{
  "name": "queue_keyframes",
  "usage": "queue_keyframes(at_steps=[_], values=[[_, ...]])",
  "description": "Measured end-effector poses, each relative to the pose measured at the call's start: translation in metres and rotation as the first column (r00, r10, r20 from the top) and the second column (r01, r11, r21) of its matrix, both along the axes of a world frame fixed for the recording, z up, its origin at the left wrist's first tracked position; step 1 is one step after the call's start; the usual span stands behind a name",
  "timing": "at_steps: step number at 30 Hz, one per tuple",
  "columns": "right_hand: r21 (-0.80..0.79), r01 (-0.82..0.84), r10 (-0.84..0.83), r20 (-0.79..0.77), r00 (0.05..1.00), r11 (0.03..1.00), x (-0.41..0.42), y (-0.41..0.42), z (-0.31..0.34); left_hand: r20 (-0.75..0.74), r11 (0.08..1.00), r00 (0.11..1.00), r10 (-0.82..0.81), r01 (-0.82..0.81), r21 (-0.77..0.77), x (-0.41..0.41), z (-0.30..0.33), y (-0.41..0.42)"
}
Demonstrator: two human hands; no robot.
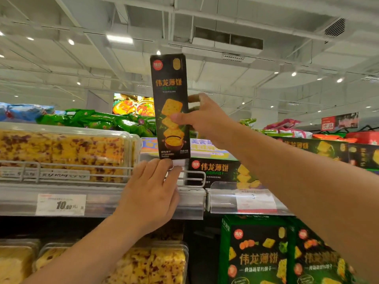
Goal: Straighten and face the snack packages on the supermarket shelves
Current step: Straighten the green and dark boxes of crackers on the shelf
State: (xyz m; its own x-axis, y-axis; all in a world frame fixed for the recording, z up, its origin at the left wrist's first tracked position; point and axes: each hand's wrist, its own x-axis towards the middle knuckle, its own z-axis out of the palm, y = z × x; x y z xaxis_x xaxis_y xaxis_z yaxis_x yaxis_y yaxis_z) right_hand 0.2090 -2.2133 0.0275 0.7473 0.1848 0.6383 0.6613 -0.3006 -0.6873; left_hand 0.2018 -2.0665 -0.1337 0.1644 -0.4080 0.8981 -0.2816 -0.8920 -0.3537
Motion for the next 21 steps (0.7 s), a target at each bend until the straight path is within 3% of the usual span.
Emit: queue_keyframes(at_steps=[5, 9, 12, 15, 18, 21], values=[[0.045, 0.026, -0.03, 0.087, 0.996, 0.999, -0.008, -0.041, 0.029, -0.021, 0.997, 0.997, -0.07, 0.069, -0.044, 0.002, 0.013, -0.025], [-0.247, 0.166, -0.156, 0.06, 0.986, 0.955, -0.002, -0.073, 0.026, -0.054, 0.997, 0.997, -0.053, 0.049, -0.06, 0.008, 0.01, -0.034], [-0.536, 0.335, -0.304, 0.15, 0.941, 0.775, 0.0, -0.084, 0.013, -0.045, 0.999, 0.999, -0.027, 0.024, -0.046, 0.008, 0.009, -0.032], [-0.718, 0.404, -0.341, 0.241, 0.908, 0.567, 0.0, -0.09, 0.008, -0.066, 0.999, 0.998, -0.007, 0.004, -0.045, 0.006, 0.009, -0.033], [-0.792, 0.449, -0.342, 0.322, 0.883, 0.414, -0.003, -0.093, 0.007, -0.099, 0.999, 0.995, 0.007, -0.012, -0.053, 0.003, 0.01, -0.033], [-0.816, 0.448, -0.349, 0.326, 0.879, 0.365, -0.007, -0.096, 0.007, -0.12, 0.998, 0.993, 0.019, -0.025, -0.049, 0.0, 0.01, -0.034]])
